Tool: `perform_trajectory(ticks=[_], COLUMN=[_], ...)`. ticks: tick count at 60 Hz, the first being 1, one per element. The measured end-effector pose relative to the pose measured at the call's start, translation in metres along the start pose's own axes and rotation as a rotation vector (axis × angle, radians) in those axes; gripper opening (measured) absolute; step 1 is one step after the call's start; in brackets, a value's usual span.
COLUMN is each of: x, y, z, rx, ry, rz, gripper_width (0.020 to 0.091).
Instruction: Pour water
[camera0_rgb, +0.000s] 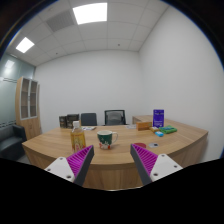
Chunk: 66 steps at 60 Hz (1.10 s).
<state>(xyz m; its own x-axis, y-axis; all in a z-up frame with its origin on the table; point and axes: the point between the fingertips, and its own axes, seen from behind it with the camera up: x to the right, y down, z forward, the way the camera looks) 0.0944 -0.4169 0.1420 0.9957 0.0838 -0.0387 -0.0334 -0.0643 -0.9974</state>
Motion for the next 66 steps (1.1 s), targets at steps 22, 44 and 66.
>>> perform_trajectory(ticks=[22,44,66], x=[-0.022,-0.144,-0.158], y=[0.011,0.046,0.057], z=[0.018,0.136,0.232], rx=[-0.014,-0.066,-0.047], ry=[-0.052,-0.190,-0.028], rz=[0.000,-0.057,-0.078], gripper_width=[0.0819,0.0815,0.0543])
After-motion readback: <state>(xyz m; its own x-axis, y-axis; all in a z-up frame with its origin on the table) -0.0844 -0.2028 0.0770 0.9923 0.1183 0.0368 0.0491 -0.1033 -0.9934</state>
